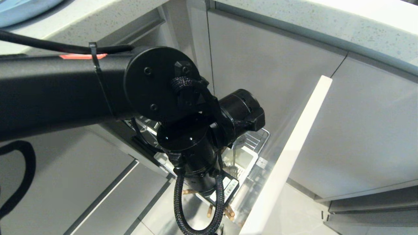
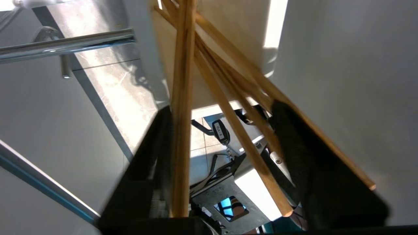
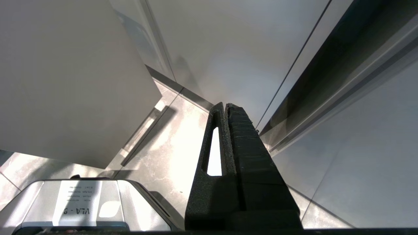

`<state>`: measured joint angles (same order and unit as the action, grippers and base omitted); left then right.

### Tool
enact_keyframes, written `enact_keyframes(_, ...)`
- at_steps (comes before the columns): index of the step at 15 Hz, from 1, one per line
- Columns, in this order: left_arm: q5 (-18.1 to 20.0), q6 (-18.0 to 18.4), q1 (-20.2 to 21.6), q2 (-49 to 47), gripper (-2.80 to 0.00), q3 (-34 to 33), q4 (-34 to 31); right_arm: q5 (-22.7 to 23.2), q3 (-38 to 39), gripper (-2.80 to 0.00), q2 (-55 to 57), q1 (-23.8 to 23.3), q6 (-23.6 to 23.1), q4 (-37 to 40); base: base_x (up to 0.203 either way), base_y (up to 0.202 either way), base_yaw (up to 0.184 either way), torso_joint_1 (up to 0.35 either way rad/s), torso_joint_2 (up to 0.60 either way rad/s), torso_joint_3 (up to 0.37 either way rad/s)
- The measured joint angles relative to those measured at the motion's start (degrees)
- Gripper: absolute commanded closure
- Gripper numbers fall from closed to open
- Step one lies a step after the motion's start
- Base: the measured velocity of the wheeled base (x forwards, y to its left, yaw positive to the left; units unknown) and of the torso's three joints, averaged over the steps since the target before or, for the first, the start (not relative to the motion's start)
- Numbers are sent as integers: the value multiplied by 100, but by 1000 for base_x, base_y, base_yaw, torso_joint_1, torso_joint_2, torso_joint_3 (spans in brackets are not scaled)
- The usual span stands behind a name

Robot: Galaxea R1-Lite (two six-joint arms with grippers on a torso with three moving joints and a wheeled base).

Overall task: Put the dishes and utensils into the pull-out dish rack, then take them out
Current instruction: Pick up the chopsticks and place it in the cupboard, then pick up the spoon and place it in the cupboard

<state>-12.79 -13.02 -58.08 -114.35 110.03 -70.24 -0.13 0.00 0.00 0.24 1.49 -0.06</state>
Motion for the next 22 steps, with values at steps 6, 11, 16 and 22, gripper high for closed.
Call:
enact_keyframes(6,-349,2,-35,297,-280,0,187,2,0,0,0,0,0,1,0,0,0,0,0,0)
enact_keyframes(11,-745,-30,-123,653,0,-2,186,-1,0,0,0,0,0,1,0,0,0,0,0,0)
enact_keyframes(16,-1664,-252,-267,1071,0,-5,147,-1,0,0,0,0,-1,0,0,0,0,0,0,0)
enact_keyframes(22,-2547,-497,-466,1744,0,45,758,-1,0,0,0,0,-1,1,0,0,0,0,0,0)
